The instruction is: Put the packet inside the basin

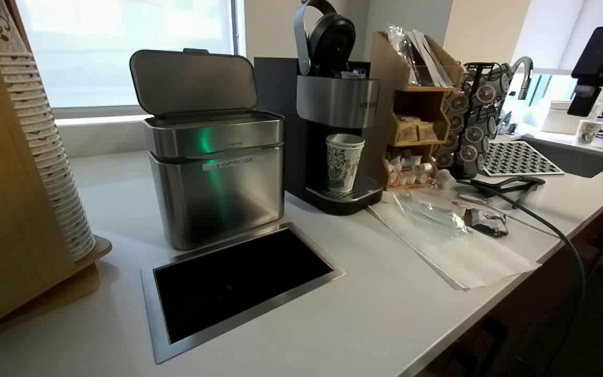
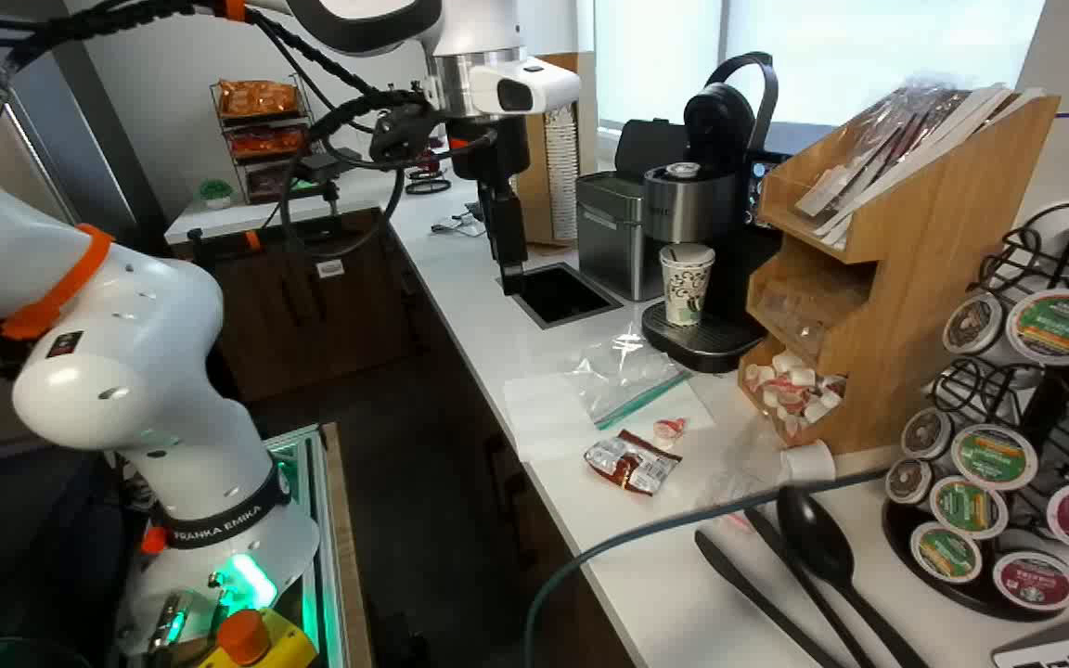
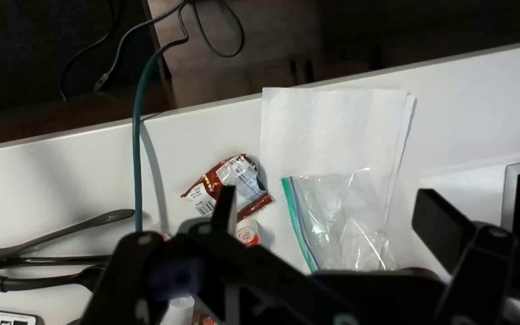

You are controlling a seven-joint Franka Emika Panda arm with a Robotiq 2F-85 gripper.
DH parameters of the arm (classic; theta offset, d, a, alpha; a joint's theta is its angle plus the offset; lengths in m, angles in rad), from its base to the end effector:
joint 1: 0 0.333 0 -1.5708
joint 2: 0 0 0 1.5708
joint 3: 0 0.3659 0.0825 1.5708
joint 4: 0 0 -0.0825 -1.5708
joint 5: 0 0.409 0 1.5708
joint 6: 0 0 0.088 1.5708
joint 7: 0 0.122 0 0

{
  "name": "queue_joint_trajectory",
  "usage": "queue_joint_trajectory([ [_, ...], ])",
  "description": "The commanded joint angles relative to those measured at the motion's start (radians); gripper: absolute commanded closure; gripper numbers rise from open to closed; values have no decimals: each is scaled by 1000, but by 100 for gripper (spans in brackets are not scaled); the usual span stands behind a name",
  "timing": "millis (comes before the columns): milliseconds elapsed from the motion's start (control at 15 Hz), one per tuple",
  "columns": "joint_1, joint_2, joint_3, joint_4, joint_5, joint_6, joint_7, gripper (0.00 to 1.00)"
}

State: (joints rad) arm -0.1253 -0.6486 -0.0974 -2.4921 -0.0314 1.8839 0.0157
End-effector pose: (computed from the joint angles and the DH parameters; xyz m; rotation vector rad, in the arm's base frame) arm 0.3440 -0.0852 0.5241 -3.0987 0.3277 -0.0637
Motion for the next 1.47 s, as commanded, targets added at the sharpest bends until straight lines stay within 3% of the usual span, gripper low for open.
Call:
queue_joint_trajectory([
  [0, 0, 1, 0, 2, 0, -3, 0, 0],
  [867, -1, 7, 14, -19, -18, 13, 10, 0],
  [1200, -5, 42, 79, -175, -125, 227, 55, 0],
  [1400, -10, 122, 88, -241, -235, 381, 13, 0],
])
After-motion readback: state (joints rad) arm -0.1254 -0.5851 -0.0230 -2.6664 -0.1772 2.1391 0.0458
